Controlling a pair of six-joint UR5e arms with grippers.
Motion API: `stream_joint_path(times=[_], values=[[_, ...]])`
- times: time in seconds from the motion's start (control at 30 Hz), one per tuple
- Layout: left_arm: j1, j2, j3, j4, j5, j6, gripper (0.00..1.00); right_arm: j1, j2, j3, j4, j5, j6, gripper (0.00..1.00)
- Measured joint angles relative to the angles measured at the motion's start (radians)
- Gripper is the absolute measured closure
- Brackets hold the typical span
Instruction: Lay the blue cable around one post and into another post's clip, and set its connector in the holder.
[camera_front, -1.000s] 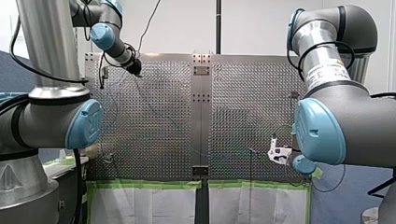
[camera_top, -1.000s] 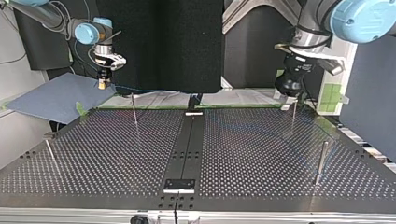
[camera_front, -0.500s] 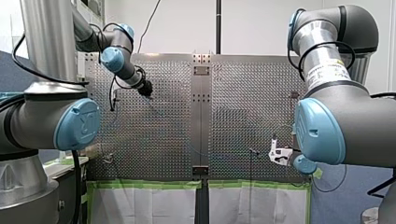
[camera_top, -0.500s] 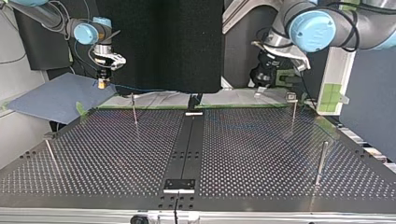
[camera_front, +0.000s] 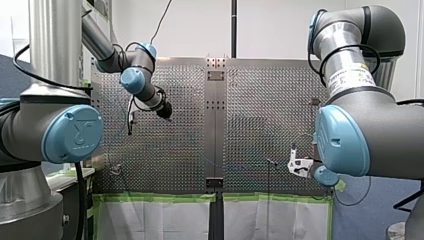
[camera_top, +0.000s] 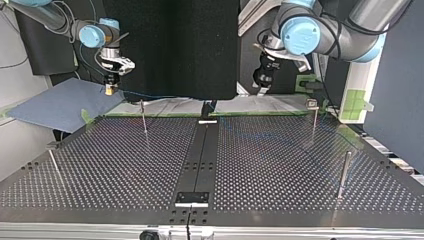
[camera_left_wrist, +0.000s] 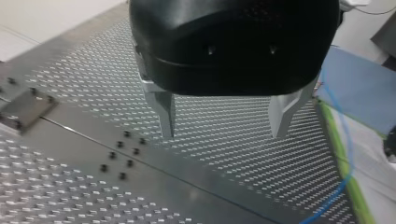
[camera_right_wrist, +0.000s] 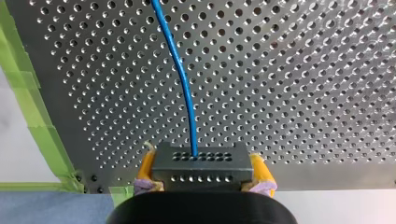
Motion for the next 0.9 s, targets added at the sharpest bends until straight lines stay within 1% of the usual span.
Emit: stream_joint_path(times=[0.13, 0.2, 0.33, 0.57, 0.77, 0.9], values=[[-0.032, -0.032, -0.005, 0.032, -0.032, -0.018, 0.0, 0.0, 0.0, 0.0, 0.018, 0.002, -0.004, 1.0], [-0.049, -0.049, 0.005, 0.049, -0.049, -0.031, 0.0, 0.0, 0.0, 0.001, 0.031, 0.003, -0.01, 1.0], [-0.081, -0.081, 0.032, 0.081, -0.081, -0.045, 0.0, 0.001, 0.0, 0.001, 0.046, 0.004, -0.023, 1.0], [-0.143, -0.144, 0.094, 0.143, -0.144, -0.083, 0.0, -0.002, 0.0, 0.0, 0.044, 0.003, -0.026, 1.0], [-0.205, -0.205, 0.156, 0.205, -0.205, -0.081, 0.0, -0.003, 0.001, 0.0, 0.047, 0.003, -0.03, 1.0], [-0.243, -0.243, 0.194, 0.243, -0.243, -0.081, 0.0, -0.005, 0.001, 0.001, 0.049, 0.003, -0.039, 1.0]])
